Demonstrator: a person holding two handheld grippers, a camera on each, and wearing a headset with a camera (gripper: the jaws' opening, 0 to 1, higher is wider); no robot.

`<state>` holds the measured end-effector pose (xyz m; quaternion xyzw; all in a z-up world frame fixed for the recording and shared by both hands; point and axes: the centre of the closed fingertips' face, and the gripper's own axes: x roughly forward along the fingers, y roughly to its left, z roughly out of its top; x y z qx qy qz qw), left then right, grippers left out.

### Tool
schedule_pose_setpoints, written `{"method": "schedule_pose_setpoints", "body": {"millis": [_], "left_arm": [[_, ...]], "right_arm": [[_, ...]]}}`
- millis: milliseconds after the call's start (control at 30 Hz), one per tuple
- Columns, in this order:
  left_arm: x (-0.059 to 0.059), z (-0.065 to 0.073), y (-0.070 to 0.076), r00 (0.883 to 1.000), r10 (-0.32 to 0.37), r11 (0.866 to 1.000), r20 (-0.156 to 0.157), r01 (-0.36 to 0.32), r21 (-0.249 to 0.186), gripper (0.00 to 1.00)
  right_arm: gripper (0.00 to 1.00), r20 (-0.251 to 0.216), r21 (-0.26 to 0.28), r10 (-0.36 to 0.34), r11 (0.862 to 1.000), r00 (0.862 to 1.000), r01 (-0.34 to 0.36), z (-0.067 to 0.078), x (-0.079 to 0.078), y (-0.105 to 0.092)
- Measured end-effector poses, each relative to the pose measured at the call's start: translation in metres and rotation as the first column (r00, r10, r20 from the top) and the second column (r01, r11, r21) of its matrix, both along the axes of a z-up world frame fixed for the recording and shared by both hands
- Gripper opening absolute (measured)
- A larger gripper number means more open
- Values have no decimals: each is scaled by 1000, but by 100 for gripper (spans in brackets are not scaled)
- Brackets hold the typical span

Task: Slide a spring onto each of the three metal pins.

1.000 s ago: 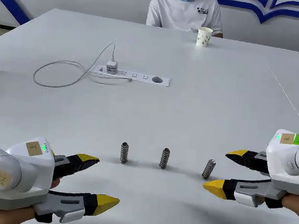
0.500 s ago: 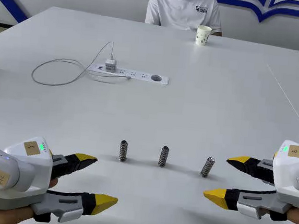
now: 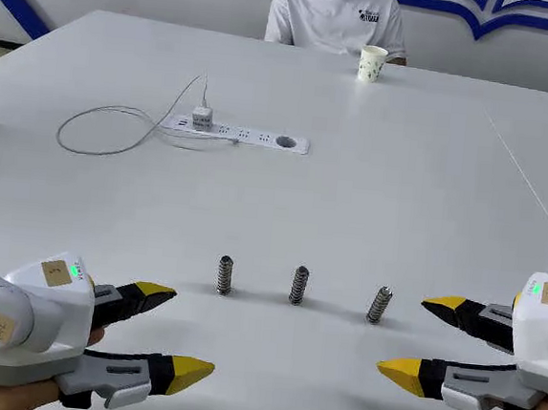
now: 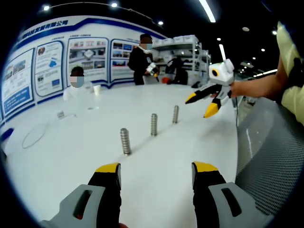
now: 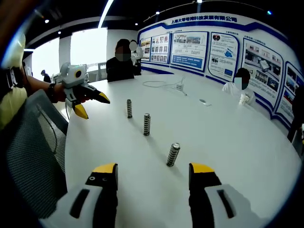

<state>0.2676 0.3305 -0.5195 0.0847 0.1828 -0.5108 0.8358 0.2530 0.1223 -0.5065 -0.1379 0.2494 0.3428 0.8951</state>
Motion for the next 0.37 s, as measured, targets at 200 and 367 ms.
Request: {"method": "schedule_pose_setpoints", "body": {"millis": [200,367], "left_arm": [[0,-1,0,1000,1,1000,-2,-1,0,61],[0,-3,1,1000,5,1000,-6,-5,-2,62]], "right_arm": [[62,7,8,-17,1000,1000,17,2,1,-1],[62,4,15,-24,1000,1000,24,2,0,-1]]}}
